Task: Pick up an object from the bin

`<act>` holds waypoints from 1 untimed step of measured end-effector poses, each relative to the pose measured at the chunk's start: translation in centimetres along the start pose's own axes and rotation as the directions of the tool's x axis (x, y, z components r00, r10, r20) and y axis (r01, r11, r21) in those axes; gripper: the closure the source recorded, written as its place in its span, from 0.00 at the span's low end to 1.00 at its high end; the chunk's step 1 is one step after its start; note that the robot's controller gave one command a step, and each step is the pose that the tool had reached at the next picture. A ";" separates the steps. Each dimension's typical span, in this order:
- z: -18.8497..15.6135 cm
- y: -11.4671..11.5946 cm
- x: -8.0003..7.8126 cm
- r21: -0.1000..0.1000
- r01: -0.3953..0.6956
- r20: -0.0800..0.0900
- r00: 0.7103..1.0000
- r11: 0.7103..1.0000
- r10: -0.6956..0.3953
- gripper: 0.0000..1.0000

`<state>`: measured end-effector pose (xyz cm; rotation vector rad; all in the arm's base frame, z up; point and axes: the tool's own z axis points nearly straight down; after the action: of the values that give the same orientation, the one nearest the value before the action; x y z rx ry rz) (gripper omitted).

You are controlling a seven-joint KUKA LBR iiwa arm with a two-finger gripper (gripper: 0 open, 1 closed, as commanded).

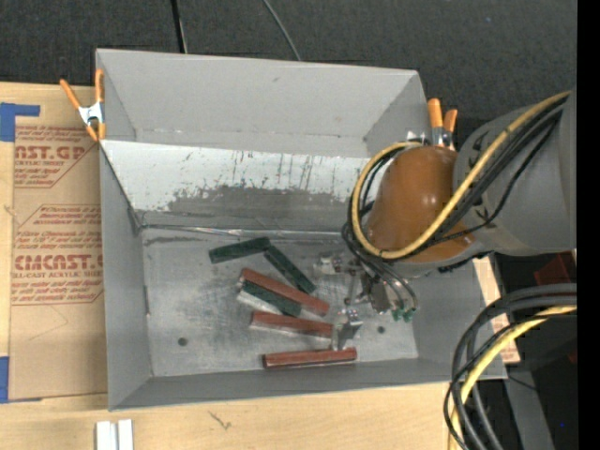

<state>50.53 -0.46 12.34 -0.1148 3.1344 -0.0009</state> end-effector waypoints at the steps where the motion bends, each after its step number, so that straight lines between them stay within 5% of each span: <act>1: -0.4 2.2 -0.1 -0.001 0.036 -0.007 0.999 0.999 -0.036 0.00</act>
Offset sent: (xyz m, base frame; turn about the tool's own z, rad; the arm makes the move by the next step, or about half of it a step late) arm -0.0149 0.0163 -0.0075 0.2989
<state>50.48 1.77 12.77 -0.1711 3.1384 -0.0001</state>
